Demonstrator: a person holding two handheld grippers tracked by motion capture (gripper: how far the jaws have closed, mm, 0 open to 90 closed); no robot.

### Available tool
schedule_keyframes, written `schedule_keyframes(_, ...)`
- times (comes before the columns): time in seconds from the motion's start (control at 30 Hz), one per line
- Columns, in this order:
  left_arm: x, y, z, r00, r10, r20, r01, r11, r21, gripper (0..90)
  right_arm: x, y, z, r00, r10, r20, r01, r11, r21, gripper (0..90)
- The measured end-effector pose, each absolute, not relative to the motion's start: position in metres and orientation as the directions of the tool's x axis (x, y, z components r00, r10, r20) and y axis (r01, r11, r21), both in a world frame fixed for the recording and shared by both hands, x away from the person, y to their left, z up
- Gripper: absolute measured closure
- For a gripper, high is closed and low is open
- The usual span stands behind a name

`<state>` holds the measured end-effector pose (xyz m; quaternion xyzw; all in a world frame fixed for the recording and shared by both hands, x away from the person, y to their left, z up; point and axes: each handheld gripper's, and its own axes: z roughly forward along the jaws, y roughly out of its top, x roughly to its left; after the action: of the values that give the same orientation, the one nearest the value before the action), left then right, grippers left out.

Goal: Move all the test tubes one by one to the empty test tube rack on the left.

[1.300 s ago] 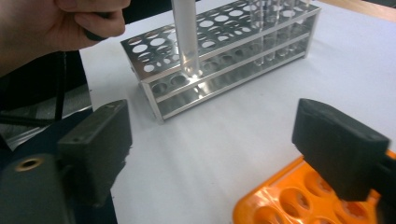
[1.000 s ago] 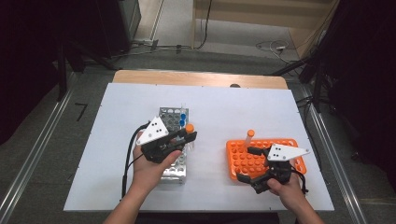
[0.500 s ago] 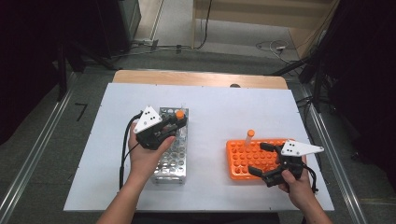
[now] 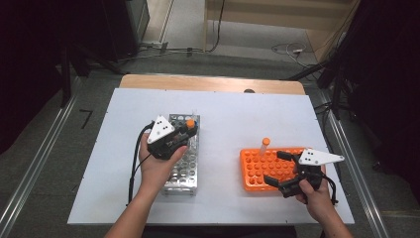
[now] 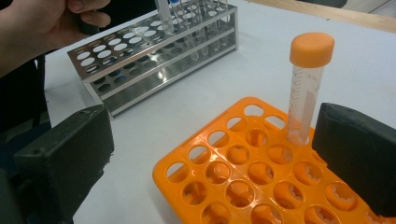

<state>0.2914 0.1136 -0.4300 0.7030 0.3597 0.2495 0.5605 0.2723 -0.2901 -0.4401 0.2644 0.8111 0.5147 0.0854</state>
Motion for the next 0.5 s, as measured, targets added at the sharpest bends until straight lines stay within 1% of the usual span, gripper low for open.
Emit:
schedule_keyframes(0.27, 0.2911, 0.1106, -0.4334, 0.605, 0.796, -0.031, 0.258, -0.160, 0.953, 74.6, 0.2725, -0.2898, -0.4408, -0.844, 0.520, 0.131, 0.341, 0.331, 0.880, 0.0)
schedule_keyframes(0.4, 0.2912, 0.1095, -0.4318, 0.601, 0.799, -0.031, 0.268, -0.165, 0.949, 74.4, 0.2727, -0.2895, -0.4415, -0.843, 0.523, 0.128, 0.342, 0.335, 0.878, 0.0)
schedule_keyframes(0.5, 0.2905, 0.1093, -0.4311, 0.601, 0.799, -0.035, 0.274, -0.164, 0.948, 72.6, 0.2731, -0.2896, -0.4420, -0.841, 0.526, 0.128, 0.343, 0.336, 0.877, 0.0)
